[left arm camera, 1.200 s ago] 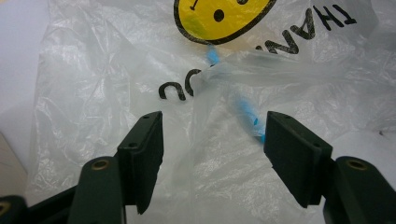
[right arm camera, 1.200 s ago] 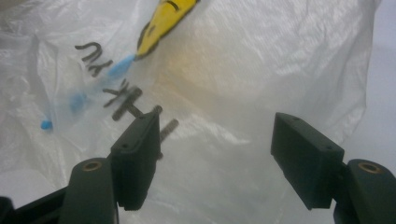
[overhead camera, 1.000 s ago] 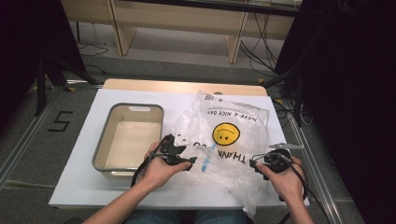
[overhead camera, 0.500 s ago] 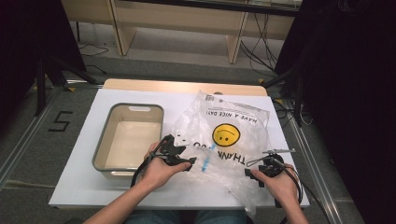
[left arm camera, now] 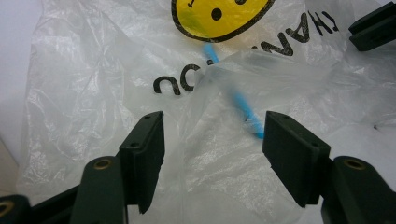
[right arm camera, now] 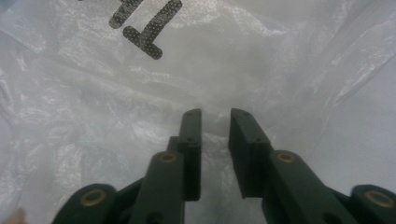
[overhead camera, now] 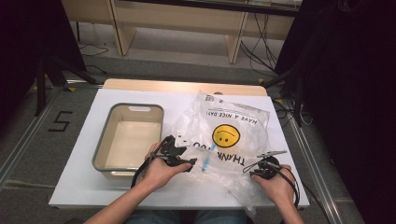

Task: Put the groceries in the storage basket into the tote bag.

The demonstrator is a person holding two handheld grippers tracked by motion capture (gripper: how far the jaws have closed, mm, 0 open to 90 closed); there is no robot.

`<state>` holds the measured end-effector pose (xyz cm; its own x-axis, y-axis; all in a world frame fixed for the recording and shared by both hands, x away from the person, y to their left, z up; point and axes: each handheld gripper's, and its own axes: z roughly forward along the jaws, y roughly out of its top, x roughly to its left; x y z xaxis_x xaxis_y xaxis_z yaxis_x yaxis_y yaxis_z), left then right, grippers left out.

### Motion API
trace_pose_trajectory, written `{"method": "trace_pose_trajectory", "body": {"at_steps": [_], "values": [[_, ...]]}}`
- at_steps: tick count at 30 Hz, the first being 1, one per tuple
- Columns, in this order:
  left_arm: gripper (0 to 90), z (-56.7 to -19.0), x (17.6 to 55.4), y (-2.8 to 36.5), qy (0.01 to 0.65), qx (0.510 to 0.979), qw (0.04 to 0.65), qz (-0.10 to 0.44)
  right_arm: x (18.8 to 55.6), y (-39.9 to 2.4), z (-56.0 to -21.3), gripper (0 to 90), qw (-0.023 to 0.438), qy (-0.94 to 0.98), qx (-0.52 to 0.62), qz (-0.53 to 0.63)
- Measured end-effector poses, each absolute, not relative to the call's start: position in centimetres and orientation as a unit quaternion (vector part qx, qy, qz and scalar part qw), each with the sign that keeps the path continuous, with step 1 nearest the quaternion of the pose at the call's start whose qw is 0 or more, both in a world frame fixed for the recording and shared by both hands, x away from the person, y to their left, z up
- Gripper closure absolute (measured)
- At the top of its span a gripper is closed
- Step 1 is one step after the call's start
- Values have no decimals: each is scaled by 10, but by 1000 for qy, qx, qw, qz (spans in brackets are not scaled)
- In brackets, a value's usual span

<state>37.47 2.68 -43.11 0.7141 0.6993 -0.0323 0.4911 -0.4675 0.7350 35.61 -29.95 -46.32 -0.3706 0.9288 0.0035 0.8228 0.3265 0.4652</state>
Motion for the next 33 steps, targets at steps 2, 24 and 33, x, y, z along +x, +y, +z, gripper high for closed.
{"method": "trace_pose_trajectory", "body": {"at_steps": [2,24,33], "values": [[386,-431,375,27,352,845,377,138,357,-300,-463,839,130,804,546,197],[384,-435,373,23,348,852,366,135,361,-323,-450,780,174,756,591,222],[383,-435,372,21,345,854,366,132,358,-331,-455,490,178,733,621,214]]}}
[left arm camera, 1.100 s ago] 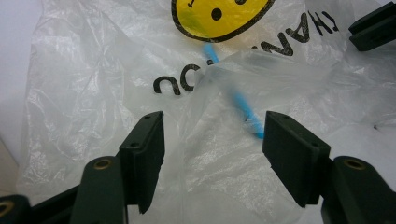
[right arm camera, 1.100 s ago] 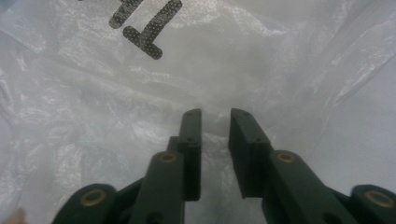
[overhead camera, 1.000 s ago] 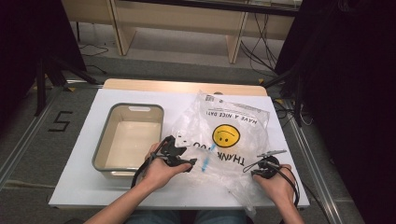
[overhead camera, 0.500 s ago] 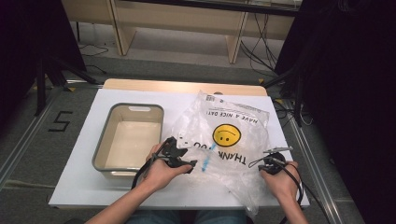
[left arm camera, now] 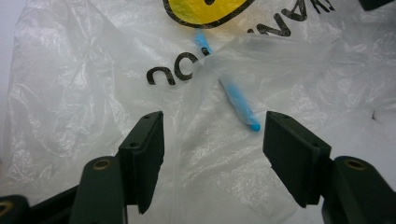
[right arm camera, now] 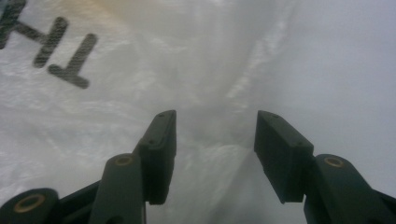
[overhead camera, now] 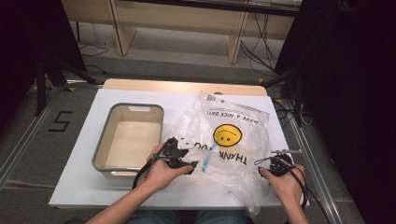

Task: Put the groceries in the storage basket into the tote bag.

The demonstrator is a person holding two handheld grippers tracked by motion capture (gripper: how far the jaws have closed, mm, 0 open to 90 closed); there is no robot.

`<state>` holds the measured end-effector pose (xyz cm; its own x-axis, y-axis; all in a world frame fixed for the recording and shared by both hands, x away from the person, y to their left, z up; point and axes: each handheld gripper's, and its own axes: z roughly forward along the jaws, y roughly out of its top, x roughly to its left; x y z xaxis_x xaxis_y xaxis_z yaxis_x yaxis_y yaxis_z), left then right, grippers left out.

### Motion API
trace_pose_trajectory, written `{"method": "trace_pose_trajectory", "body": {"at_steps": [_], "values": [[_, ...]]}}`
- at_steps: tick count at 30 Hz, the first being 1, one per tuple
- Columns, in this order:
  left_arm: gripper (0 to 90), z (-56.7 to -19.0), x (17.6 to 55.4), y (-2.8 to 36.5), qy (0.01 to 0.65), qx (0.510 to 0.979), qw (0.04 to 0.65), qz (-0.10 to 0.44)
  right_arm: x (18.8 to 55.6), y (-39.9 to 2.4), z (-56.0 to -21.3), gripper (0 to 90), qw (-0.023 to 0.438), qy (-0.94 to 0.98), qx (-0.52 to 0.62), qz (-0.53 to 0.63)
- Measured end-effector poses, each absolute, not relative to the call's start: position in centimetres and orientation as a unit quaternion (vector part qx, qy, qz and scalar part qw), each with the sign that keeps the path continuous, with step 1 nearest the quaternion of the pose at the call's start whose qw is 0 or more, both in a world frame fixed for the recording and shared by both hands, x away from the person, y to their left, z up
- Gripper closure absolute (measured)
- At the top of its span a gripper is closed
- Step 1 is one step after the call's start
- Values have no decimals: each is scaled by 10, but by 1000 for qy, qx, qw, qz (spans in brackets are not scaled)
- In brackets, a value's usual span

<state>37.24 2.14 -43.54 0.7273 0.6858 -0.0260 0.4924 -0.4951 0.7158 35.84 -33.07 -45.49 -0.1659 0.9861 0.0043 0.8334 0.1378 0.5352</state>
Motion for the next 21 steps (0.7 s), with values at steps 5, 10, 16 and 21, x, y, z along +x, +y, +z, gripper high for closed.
{"method": "trace_pose_trajectory", "body": {"at_steps": [5,10,16,21], "values": [[383,-435,373,22,347,853,367,132,357,-338,-453,475,175,722,633,217],[382,-434,373,22,348,853,366,133,357,-330,-461,596,135,740,626,207],[382,-435,373,22,348,853,365,133,359,-327,-460,889,133,762,604,191],[364,-436,372,20,349,855,360,133,366,-335,-457,900,155,765,599,178]]}}
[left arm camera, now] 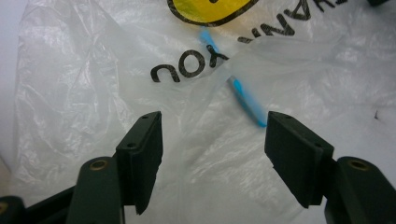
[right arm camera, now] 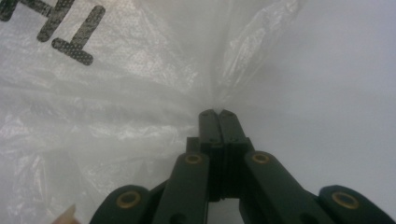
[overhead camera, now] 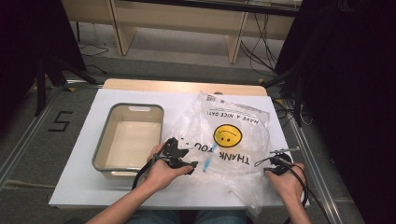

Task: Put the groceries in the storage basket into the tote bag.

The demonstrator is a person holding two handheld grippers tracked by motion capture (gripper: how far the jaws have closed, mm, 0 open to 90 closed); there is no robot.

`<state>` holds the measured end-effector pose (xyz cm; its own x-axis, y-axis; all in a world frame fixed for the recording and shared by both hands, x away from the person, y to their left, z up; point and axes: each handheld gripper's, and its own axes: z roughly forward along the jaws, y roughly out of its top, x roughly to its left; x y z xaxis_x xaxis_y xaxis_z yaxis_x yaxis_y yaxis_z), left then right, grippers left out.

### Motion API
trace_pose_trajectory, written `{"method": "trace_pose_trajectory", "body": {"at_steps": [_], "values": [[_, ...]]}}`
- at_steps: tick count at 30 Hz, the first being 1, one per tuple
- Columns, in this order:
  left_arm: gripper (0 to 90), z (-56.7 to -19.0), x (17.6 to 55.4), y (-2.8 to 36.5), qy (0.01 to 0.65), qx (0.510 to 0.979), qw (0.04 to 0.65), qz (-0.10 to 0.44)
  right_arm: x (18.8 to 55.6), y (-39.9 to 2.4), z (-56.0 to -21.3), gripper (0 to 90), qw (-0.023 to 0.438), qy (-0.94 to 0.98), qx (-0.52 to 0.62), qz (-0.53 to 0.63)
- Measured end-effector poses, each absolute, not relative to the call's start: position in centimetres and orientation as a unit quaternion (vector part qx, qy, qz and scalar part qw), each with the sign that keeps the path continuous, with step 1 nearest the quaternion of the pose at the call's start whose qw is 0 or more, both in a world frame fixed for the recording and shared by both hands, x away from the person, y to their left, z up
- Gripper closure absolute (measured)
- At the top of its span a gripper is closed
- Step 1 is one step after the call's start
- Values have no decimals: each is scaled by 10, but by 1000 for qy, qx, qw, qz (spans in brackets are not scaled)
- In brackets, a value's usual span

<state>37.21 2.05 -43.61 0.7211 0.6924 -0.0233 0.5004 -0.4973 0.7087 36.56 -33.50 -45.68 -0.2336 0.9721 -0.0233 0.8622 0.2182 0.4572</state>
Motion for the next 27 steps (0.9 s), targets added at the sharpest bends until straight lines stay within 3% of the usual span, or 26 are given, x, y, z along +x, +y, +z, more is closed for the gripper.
{"method": "trace_pose_trajectory", "body": {"at_steps": [12,19,24,27], "values": [[356,-441,367,16,345,870,330,126,383,-352,-450,900,229,746,601,174],[390,-451,362,13,341,886,297,104,391,-349,-452,900,241,737,602,190],[472,-459,360,12,338,894,275,104,395,-347,-454,900,238,736,602,198],[569,-462,359,12,337,899,259,105,393,-348,-454,899,233,735,604,200]]}}
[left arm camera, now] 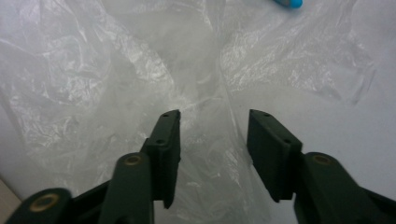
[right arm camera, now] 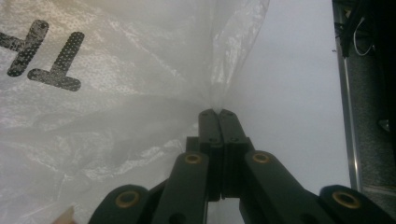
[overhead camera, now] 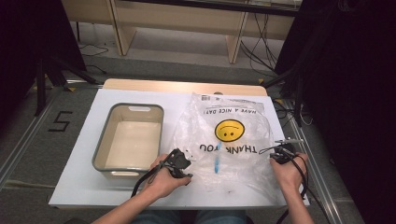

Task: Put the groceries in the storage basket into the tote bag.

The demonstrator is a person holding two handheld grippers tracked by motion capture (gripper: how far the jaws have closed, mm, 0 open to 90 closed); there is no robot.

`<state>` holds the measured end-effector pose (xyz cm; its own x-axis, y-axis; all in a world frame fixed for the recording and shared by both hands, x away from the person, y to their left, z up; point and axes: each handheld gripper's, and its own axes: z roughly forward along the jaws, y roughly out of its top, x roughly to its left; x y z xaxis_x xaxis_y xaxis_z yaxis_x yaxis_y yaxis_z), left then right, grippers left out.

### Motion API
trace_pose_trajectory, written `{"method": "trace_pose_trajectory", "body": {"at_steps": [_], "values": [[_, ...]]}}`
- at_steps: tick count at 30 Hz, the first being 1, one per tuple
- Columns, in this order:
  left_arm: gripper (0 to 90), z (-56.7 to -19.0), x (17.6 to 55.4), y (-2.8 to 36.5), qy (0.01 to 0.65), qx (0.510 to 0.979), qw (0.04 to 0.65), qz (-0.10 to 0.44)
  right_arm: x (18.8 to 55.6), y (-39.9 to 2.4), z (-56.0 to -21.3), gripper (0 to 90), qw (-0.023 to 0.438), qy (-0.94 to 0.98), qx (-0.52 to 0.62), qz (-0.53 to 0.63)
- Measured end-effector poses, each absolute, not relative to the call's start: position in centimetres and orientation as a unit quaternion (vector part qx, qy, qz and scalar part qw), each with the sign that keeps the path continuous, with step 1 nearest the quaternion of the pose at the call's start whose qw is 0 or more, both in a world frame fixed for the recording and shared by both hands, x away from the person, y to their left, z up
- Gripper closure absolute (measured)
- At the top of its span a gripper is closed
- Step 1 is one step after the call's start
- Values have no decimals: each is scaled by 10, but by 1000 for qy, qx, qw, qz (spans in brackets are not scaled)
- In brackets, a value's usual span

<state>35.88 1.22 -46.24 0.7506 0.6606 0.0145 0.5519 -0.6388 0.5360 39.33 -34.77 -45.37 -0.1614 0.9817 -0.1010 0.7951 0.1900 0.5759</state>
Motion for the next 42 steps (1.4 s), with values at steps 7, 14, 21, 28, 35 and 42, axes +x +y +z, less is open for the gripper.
{"method": "trace_pose_trajectory", "body": {"at_steps": [7,14,21,28,35,42], "values": [[761,-463,359,14,340,901,244,116,389,-349,-451,832,232,733,605,206],[893,-460,358,16,348,900,236,117,385,-350,-442,701,257,728,599,213],[892,-459,356,17,352,897,242,113,382,-349,-434,629,283,730,576,237],[780,-457,353,17,348,894,262,104,376,-335,-428,587,260,752,531,292],[421,-454,346,17,328,887,297,130,371,-323,-432,548,233,770,505,315],[309,-454,339,21,329,883,307,133,362,-312,-431,503,224,785,468,338]]}}
